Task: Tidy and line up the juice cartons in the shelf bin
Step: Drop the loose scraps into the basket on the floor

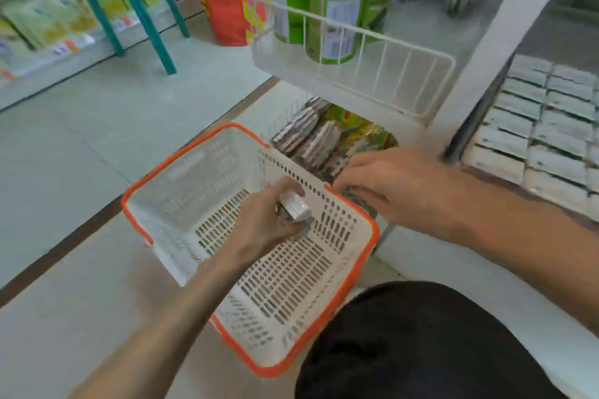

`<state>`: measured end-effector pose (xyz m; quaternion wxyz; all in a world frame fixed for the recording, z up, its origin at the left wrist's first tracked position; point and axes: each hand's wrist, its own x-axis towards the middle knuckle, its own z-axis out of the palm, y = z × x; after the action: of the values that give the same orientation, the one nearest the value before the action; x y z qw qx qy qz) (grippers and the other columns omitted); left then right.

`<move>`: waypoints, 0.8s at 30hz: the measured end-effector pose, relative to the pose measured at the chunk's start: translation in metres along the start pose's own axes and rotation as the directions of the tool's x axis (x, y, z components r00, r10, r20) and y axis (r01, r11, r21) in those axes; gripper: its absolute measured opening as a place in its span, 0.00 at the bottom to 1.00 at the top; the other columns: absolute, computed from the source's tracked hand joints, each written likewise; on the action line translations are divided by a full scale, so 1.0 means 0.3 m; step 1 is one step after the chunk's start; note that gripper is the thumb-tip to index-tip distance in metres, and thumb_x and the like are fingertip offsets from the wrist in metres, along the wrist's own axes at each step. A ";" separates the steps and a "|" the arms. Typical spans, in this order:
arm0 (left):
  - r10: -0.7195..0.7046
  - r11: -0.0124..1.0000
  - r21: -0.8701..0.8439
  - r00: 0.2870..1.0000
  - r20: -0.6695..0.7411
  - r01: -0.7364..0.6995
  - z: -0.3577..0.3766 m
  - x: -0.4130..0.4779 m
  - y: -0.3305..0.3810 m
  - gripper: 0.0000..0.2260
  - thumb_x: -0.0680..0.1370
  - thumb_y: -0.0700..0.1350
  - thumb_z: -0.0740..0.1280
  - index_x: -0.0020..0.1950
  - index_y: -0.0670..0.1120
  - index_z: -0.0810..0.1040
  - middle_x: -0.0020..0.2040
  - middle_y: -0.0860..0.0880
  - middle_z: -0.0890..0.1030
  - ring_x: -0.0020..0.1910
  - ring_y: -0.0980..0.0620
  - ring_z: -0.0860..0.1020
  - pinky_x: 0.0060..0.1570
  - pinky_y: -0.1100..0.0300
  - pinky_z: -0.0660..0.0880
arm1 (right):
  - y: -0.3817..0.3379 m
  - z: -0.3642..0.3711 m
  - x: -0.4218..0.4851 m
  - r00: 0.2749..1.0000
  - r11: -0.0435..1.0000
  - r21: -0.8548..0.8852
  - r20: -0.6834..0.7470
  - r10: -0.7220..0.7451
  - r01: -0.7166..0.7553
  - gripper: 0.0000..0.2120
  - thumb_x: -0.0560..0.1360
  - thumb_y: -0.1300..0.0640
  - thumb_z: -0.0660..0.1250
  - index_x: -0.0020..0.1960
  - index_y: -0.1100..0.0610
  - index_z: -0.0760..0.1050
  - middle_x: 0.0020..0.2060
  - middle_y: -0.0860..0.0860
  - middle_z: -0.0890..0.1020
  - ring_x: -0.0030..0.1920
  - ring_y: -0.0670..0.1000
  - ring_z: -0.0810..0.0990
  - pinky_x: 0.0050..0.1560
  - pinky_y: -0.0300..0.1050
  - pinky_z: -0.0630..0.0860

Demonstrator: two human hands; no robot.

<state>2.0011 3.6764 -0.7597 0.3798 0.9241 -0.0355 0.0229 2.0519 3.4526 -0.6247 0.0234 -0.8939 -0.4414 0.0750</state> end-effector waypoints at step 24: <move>-0.183 0.971 0.210 0.922 0.342 0.114 0.710 0.113 -0.409 0.36 0.71 0.50 0.80 0.74 0.51 0.66 0.70 0.47 0.72 0.63 0.44 0.78 0.62 0.50 0.78 | 0.104 0.387 0.002 0.937 0.953 0.060 0.206 0.281 -0.298 0.18 0.84 0.57 0.64 0.73 0.53 0.74 0.63 0.53 0.80 0.60 0.56 0.81 0.56 0.54 0.81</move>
<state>2.0485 3.6118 -0.9946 0.2797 0.9440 -0.0316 -0.1720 2.0587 3.4313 -0.7428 0.0089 -0.9355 -0.3012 0.1847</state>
